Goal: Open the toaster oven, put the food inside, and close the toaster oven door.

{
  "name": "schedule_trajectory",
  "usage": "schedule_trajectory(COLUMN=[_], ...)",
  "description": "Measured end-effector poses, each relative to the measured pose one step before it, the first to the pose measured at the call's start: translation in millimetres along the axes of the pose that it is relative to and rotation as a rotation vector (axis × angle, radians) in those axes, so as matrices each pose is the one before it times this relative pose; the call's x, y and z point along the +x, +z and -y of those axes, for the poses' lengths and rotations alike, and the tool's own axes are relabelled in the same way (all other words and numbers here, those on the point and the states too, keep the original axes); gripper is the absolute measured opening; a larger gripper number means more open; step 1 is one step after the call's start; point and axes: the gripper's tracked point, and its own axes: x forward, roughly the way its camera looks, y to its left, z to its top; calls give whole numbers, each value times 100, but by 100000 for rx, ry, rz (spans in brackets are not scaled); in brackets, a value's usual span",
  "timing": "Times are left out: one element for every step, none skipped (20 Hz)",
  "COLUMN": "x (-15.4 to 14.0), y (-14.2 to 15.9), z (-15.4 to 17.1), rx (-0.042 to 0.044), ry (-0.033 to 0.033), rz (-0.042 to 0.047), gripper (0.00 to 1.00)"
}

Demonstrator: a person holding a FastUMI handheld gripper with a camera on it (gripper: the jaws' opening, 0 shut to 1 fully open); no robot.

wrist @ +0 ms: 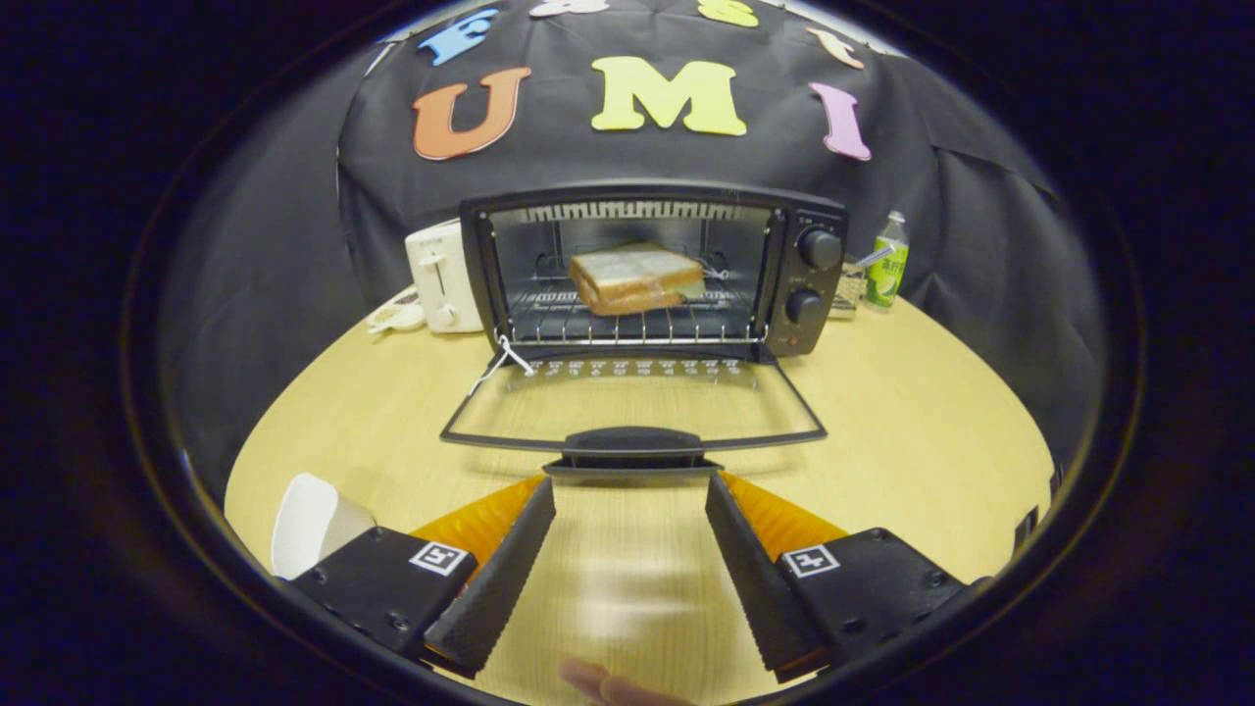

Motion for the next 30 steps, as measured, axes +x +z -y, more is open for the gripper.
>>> schedule_trajectory(x=[234,302,332,404,479,507,-36,719,176,-10,-154,129,-52,-81,-257,-301,-237,38,-7,91,-167,133,132,-130,-125,-225,-363,-324,-353,-59], y=[-480,-206,-151,-113,-178,-524,648,333,-6,-5,311,34,140,54,181,583,1101,116,-183,-257,2,210,-66,181,257,260,575,513,567,302], z=[150,-11,116,331,295,74,-72,-55,-256,-113,142,82,156,117,-12,52,61,-14,138,1,-114,36,-70,-10,-51,39,2,-122,-185,-251], rx=[796,1537,1323,826,-55,-259,-2052,-1729,-468,1444,2093,877,-188,-797,-997,-659,-1197,-2100,-2081,-580,216,515,929,1920,1208,-102,-858,-746,-319,403], ry=[-163,9,-461,-1426,-1366,-483,-160,1042,1576,454,-566,-549,-1384,-525,-509,-235,-690,-844,-1628,-1161,-881,-439,156,533,490,-42,-150,434,936,1482], rz=[-1567,-752,-272,-361,-725,-2986,2832,873,-698,561,1835,815,797,-172,356,2523,3810,645,-580,-1587,-879,893,60,684,677,1614,2360,2423,2107,1470], gripper=[100,100,100,100,100,100,100,100,100,100,100,100,100,100,100,100,100,100,100,100,100,100,100,100,100,100,100,100,100,100])
